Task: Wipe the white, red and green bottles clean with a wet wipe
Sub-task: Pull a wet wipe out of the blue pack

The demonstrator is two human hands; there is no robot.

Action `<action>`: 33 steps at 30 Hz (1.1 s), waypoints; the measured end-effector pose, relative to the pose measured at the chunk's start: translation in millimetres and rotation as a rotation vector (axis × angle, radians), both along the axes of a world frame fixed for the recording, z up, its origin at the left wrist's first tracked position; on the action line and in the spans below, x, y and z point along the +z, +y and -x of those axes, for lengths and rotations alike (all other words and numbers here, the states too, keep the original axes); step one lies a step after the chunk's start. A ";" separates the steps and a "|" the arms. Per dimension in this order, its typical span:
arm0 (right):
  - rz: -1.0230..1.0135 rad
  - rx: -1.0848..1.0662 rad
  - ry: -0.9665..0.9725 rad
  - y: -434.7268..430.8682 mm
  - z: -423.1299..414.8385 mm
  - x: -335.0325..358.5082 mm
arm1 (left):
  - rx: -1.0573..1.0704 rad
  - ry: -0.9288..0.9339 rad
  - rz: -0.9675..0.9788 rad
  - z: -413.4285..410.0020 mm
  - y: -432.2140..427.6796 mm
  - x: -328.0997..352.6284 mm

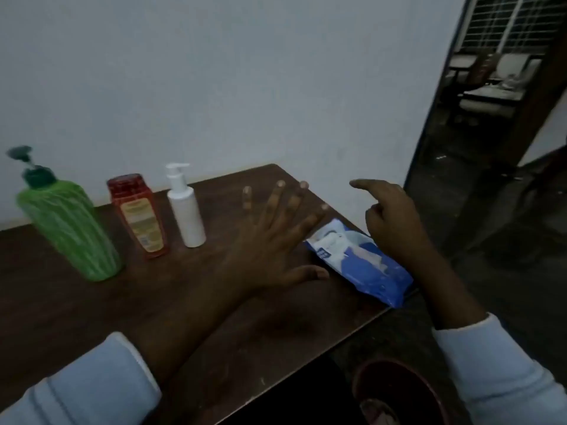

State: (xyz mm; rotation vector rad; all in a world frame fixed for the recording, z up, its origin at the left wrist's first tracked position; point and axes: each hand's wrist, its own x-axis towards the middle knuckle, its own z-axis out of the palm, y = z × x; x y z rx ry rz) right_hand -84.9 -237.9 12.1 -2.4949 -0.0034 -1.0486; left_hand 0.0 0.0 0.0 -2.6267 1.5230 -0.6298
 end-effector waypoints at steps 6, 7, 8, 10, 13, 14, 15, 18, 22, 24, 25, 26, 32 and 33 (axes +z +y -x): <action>-0.112 -0.175 0.398 -38.7 11.0 -9.4 | -0.019 0.247 -0.051 19.5 -41.9 -49.0; -0.061 -0.166 0.486 -42.1 11.8 -13.1 | -0.036 0.269 -0.073 23.7 -45.5 -53.4; -0.018 -0.150 0.570 -42.1 13.0 -14.7 | -0.051 0.281 -0.099 27.5 -48.5 -56.8; 0.035 -0.116 0.670 -39.5 11.0 -21.1 | -0.073 0.299 -0.125 36.1 -52.2 -64.3; 0.064 -0.108 0.684 -31.7 5.4 -27.0 | -0.082 0.350 -0.142 45.2 -53.3 -72.8; 0.064 -0.108 0.690 -30.2 4.3 -28.4 | -0.085 0.350 -0.140 46.8 -52.9 -73.9; 0.059 -0.104 0.693 -29.1 3.3 -29.6 | -0.086 0.349 -0.141 47.8 -52.2 -75.4; 0.028 -0.095 0.684 -26.6 2.6 -30.2 | -0.085 0.364 -0.148 50.0 -50.6 -79.1; -0.085 -0.074 0.608 -22.1 3.7 -28.8 | -0.083 0.372 -0.137 51.3 -50.0 -82.1; -0.155 -0.049 0.590 -20.6 4.5 -24.2 | -0.076 0.374 -0.136 51.1 -49.9 -82.5; -0.192 -0.030 0.583 -20.7 4.6 -20.9 | -0.077 0.383 -0.134 51.2 -49.9 -82.1; -0.239 -0.009 0.572 -20.6 4.6 -17.7 | -0.081 0.396 -0.130 51.7 -50.0 -80.8; -0.637 0.082 0.385 -13.3 4.7 0.2 | -0.064 0.510 -0.136 52.8 -44.4 -63.5; -0.694 0.107 0.352 -10.1 3.9 3.9 | -0.066 0.523 -0.128 53.7 -41.8 -59.0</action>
